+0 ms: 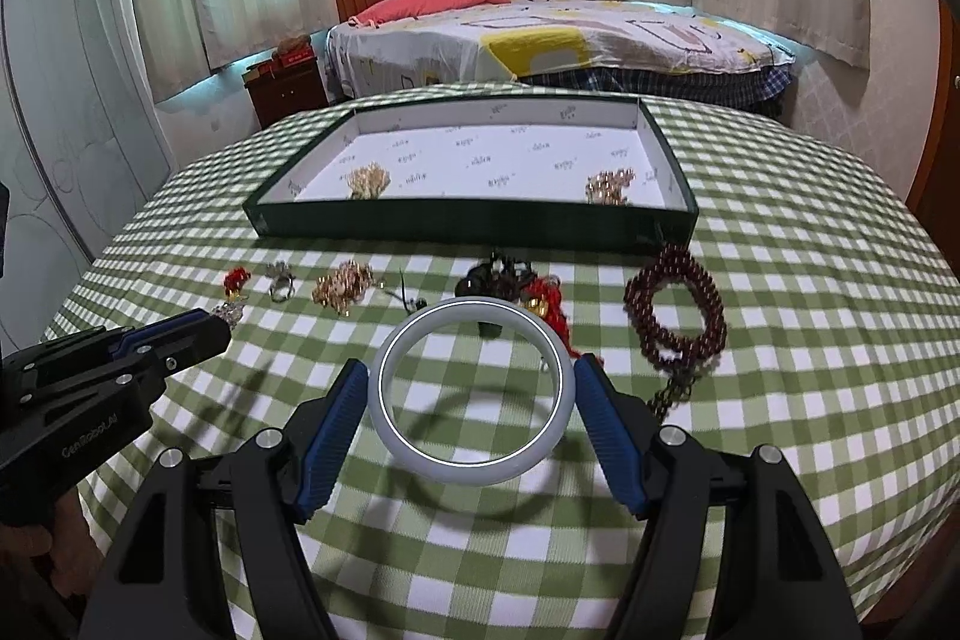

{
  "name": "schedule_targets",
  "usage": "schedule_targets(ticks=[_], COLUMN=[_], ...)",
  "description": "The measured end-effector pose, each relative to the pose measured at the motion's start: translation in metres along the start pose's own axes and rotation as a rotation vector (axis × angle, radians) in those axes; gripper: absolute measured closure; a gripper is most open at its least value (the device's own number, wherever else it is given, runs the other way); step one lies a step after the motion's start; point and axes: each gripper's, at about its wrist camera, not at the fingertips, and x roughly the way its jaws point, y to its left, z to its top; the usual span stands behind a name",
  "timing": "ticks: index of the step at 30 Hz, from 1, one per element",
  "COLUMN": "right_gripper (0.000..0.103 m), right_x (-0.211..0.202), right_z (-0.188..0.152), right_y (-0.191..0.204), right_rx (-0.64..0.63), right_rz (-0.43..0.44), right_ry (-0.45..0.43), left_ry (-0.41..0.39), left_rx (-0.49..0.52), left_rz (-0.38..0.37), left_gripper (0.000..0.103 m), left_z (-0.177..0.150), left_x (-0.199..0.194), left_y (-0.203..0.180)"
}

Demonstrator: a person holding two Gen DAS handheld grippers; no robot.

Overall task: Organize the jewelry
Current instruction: 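Lower the bangle and hair clip into the box and open both tools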

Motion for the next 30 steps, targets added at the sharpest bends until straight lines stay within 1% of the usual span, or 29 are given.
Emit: schedule_targets(ticks=[6, 12, 19, 25, 30], right_gripper=[0.034, 0.034, 0.034, 0.034, 0.034], right_x=[0.0, 0.006, 0.03, 0.05, 0.069], right_z=[0.02, 0.05, 0.081, 0.101, 0.112], right_y=[-0.006, -0.017, -0.028, -0.032, -0.032], right_rx=[0.001, 0.016, 0.019, 0.017, 0.016], right_rz=[-0.011, -0.017, -0.021, -0.022, -0.01], right_ry=[-0.03, -0.06, -0.068, -0.076, -0.067], left_ry=[-0.023, -0.054, -0.065, -0.064, -0.058], left_rx=[0.012, 0.021, 0.019, 0.017, 0.009], left_rz=[-0.01, -0.025, -0.045, -0.035, -0.023], left_gripper=[0.089, 0.089, 0.089, 0.089, 0.089], left_z=[0.023, 0.053, 0.089, 0.112, 0.124], left_x=[0.009, 0.024, 0.054, 0.081, 0.102], left_y=[-0.005, -0.013, -0.018, -0.016, -0.012])
